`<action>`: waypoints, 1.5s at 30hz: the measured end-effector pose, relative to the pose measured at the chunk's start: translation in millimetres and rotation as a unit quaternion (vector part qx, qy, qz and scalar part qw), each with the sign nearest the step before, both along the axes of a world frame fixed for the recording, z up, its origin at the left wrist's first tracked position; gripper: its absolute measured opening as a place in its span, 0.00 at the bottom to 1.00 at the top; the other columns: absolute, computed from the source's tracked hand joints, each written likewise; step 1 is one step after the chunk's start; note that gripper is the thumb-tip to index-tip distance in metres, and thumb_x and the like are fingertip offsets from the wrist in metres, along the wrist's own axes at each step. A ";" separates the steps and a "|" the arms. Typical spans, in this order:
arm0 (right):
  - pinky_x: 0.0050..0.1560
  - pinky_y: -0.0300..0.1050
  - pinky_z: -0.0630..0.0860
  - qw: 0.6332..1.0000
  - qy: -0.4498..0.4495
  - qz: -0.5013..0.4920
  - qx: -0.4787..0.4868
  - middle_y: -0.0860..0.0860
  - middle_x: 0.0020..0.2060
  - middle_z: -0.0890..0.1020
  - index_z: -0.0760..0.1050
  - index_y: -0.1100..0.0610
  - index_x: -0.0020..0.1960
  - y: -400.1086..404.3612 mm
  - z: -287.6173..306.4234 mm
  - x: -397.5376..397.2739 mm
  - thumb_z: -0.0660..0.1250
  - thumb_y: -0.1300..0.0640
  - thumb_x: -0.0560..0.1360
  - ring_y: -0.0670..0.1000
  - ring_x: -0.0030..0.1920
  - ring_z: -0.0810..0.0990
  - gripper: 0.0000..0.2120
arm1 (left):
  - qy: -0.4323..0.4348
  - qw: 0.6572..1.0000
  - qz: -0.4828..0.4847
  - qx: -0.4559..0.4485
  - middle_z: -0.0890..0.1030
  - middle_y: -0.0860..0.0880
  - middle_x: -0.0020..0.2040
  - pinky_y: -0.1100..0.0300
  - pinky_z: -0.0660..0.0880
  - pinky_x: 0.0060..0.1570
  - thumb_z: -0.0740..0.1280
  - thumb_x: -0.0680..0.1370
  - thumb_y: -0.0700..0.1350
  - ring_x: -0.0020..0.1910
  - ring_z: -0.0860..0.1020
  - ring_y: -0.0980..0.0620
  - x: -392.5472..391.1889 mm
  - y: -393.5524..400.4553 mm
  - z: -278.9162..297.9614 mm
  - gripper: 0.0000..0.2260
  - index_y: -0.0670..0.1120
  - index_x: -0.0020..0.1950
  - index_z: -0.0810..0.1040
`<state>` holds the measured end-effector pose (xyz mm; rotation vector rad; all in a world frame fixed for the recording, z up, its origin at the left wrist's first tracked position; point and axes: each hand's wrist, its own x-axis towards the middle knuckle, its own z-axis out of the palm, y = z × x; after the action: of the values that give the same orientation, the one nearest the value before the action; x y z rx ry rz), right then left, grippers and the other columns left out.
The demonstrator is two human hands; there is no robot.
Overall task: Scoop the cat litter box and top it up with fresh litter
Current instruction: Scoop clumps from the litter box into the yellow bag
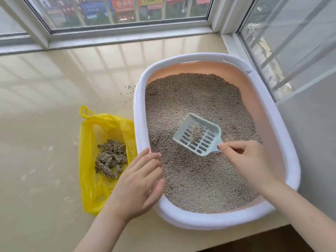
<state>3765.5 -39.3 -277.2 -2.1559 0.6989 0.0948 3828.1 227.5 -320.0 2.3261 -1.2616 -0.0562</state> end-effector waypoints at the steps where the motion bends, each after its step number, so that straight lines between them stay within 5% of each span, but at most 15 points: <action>1: 0.31 0.41 0.60 1.000 0.009 0.003 -0.005 0.51 0.20 0.69 0.85 0.50 0.38 -0.5 2.1 0.8 0.68 0.48 0.75 0.47 0.24 0.63 0.10 | -0.001 1.000 0.001 -0.002 0.78 0.49 0.46 0.48 0.62 0.71 0.59 0.78 0.45 0.62 0.74 0.48 -0.1 -0.1 -0.3 0.11 0.43 0.43 0.78; 4: 0.30 0.42 0.60 0.998 0.043 0.029 -0.047 0.58 0.24 0.74 0.84 0.54 0.41 -2.5 10.3 3.3 0.68 0.47 0.75 0.47 0.24 0.64 0.13 | -0.001 1.000 0.001 -0.004 0.78 0.49 0.46 0.49 0.61 0.72 0.58 0.79 0.45 0.62 0.74 0.48 -0.3 0.0 -0.3 0.12 0.43 0.43 0.78; 10: 0.24 0.42 0.60 0.957 0.142 0.106 -0.232 0.48 0.17 0.67 0.83 0.54 0.39 7.6 34.7 20.8 0.63 0.46 0.77 0.46 0.21 0.66 0.16 | 0.007 1.000 0.006 -0.014 0.78 0.49 0.45 0.50 0.60 0.72 0.58 0.78 0.44 0.61 0.74 0.48 0.1 0.3 -1.6 0.11 0.43 0.42 0.77; 15: 0.25 0.40 0.59 0.909 0.147 0.193 -0.339 0.46 0.25 0.73 0.75 0.54 0.36 47.8 28.1 47.2 0.58 0.48 0.80 0.46 0.28 0.72 0.17 | 0.033 0.998 0.020 -0.049 0.77 0.49 0.43 0.51 0.60 0.72 0.59 0.77 0.43 0.59 0.74 0.49 -0.5 -1.8 -3.5 0.09 0.43 0.41 0.77; 20: 0.24 0.39 0.60 0.947 0.120 0.191 -0.227 0.47 0.21 0.71 0.77 0.55 0.32 64.9 0.1 66.2 0.62 0.47 0.79 0.46 0.23 0.68 0.20 | 0.038 0.997 0.024 -0.056 0.77 0.48 0.43 0.52 0.60 0.72 0.60 0.76 0.43 0.58 0.74 0.49 -0.4 -1.6 -5.3 0.09 0.43 0.41 0.77; 24: 0.27 0.36 0.61 0.984 0.102 0.148 -0.017 0.48 0.23 0.73 0.85 0.47 0.41 39.4 -18.5 66.7 0.67 0.47 0.76 0.49 0.26 0.64 0.10 | 0.041 0.997 0.025 -0.061 0.77 0.48 0.43 0.52 0.60 0.72 0.60 0.76 0.43 0.57 0.75 0.48 -0.9 -2.2 -6.6 0.08 0.42 0.41 0.77; 28: 0.25 0.35 0.60 0.981 0.075 0.093 0.153 0.50 0.24 0.72 0.85 0.49 0.42 25.0 -21.4 57.6 0.69 0.53 0.75 0.47 0.24 0.62 0.07 | 0.037 0.997 0.025 -0.057 0.77 0.48 0.43 0.51 0.61 0.71 0.60 0.76 0.43 0.56 0.75 0.47 -1.5 -2.7 -6.4 0.08 0.42 0.40 0.76; 32: 0.28 0.40 0.61 0.996 0.030 0.052 0.070 0.53 0.24 0.72 0.85 0.52 0.41 17.3 -18.7 41.9 0.68 0.51 0.76 0.48 0.25 0.63 0.10 | 0.041 0.997 0.026 -0.057 0.76 0.48 0.43 0.51 0.61 0.71 0.60 0.76 0.43 0.56 0.75 0.48 -0.9 -3.2 -5.7 0.09 0.43 0.41 0.77; 43: 0.35 0.40 0.60 0.998 -0.027 -0.008 0.048 0.55 0.24 0.67 0.82 0.46 0.32 19.3 -10.5 7.6 0.68 0.50 0.76 0.49 0.27 0.61 0.15 | 0.028 0.996 0.042 -0.069 0.77 0.48 0.42 0.51 0.59 0.71 0.57 0.77 0.41 0.56 0.74 0.49 -3.5 -6.3 -7.6 0.11 0.42 0.41 0.78; 45: 0.33 0.43 0.57 0.998 -0.026 -0.021 0.047 0.54 0.24 0.66 0.83 0.54 0.36 20.1 -13.2 3.7 0.67 0.49 0.76 0.49 0.27 0.61 0.14 | 0.024 0.996 0.044 -0.069 0.76 0.48 0.42 0.51 0.59 0.71 0.57 0.77 0.41 0.55 0.74 0.49 -4.2 -7.0 -7.4 0.11 0.42 0.40 0.77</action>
<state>3769.2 -19.3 -290.3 -2.0456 0.6949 0.0488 3823.9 220.5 -327.5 2.2438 -1.1029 0.0048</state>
